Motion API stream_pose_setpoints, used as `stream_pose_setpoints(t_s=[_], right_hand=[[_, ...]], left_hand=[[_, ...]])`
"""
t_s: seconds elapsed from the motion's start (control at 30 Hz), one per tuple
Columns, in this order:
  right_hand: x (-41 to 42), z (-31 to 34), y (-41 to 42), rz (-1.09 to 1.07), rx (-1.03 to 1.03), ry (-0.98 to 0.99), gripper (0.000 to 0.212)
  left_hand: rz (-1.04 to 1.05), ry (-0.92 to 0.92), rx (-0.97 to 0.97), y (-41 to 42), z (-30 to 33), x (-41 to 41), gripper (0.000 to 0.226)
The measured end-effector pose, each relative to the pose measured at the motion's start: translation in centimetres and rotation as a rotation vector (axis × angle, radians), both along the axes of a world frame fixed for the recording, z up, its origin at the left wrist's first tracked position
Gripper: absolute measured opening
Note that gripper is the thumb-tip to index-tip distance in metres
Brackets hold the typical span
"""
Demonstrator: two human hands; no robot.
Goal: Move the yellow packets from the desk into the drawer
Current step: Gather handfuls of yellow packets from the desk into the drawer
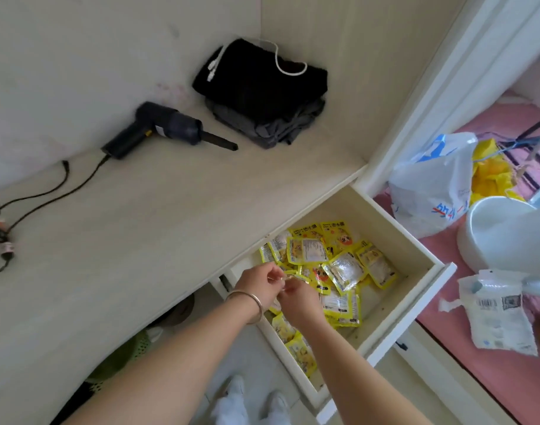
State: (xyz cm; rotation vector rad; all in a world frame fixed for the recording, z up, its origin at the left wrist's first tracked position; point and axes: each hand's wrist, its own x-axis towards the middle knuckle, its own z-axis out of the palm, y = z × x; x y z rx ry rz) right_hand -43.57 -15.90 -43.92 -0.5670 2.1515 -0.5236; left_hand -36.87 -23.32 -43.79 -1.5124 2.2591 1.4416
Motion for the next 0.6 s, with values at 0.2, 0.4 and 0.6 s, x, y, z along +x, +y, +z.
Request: stream_pose_setpoints(t_s=[0.2,0.4,0.6], right_hand=[[4.7,3.7,-2.6,0.221,-0.119,0.031,0.029],[14.2,5.6,-4.6,0.434,-0.165,-0.016,0.027],[26.7,7.3,-5.8,0.679,-0.211,-0.071,0.025]], left_hand=[[0.275,0.085,-0.073,-0.2,4.6,7.7,0.015],[0.536,0.078,-0.11,0.5,7.7,20.2,0.017],[0.782,0.07,-0.175,3.2,9.4,34.7,0.016]])
